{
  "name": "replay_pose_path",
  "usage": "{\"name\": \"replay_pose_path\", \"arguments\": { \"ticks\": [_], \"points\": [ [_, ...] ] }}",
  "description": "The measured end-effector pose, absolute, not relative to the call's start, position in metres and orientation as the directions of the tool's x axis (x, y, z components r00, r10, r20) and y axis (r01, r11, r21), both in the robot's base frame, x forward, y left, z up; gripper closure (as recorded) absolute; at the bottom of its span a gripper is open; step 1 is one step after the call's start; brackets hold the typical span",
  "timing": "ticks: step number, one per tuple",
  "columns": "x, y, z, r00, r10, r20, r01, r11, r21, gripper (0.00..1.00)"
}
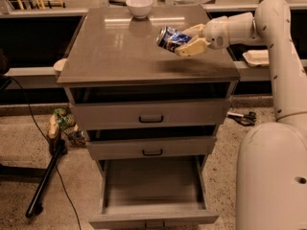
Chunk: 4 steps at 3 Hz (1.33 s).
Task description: Pick pepsi can from bottom drawer and place on counter
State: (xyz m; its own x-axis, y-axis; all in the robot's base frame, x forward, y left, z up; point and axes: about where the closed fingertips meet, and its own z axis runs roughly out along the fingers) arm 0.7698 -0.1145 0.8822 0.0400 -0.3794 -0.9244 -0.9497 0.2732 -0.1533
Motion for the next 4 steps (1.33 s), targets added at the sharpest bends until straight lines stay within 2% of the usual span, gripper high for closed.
{"name": "replay_pose_path", "arguments": {
  "ticks": [1, 2, 4],
  "points": [
    [0.775, -0.110, 0.866, -0.001, -0.397, -0.918, -0.957, 0.266, -0.114, 0.27],
    [0.779, -0.109, 0.855, -0.030, -0.406, -0.913, -0.959, 0.269, -0.088, 0.04],
    [0.782, -0.110, 0.847, -0.049, -0.404, -0.913, -0.959, 0.275, -0.070, 0.00]
  ]
}}
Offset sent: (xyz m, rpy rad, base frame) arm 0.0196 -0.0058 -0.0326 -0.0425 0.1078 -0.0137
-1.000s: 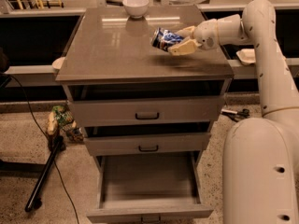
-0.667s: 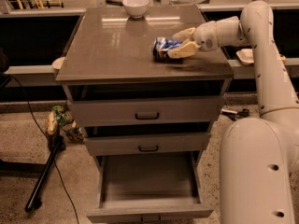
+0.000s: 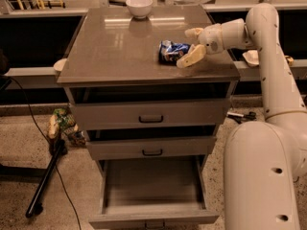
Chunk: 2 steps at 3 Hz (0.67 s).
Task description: Pick pepsi can from bottom drawer and place on counter
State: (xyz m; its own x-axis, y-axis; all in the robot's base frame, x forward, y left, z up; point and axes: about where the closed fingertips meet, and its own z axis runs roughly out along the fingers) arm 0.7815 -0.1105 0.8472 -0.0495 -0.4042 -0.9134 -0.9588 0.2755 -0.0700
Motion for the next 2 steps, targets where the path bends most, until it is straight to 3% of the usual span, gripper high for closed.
{"name": "replay_pose_path", "arguments": {
  "ticks": [2],
  "points": [
    [0.755, -0.181, 0.876, 0.016, -0.373, -0.928, -0.900, 0.400, -0.176, 0.00]
  ]
}}
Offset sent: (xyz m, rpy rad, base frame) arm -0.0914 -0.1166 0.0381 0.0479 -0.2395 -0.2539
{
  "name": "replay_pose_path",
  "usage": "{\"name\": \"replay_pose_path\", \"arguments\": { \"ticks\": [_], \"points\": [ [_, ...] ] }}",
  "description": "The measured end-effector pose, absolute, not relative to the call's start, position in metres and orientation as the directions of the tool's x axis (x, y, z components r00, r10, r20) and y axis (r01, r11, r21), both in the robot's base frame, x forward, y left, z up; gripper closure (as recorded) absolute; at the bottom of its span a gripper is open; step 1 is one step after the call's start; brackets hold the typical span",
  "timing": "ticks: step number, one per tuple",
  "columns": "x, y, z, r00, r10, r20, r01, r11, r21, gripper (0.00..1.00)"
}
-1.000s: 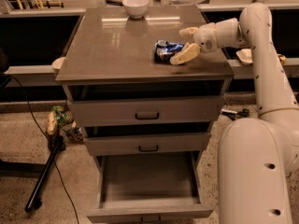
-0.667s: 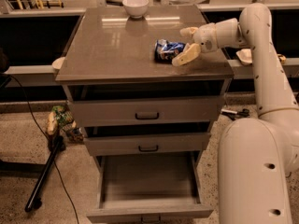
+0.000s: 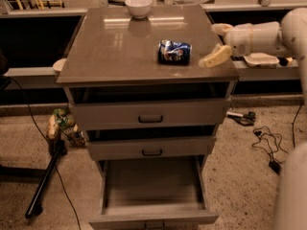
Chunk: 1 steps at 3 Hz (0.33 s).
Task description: Pick pepsi can from bottom drawer and place on counter
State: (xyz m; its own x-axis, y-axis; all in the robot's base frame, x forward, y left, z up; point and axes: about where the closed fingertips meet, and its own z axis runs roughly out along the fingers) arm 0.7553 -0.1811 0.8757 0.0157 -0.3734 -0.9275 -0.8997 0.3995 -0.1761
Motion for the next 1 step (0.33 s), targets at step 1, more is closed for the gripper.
{"name": "replay_pose_path", "arguments": {
  "ticks": [1],
  "points": [
    [0.7258, -0.2045, 0.8882, 0.063, -0.382, -0.922, -0.864, 0.442, -0.243, 0.00]
  ]
}}
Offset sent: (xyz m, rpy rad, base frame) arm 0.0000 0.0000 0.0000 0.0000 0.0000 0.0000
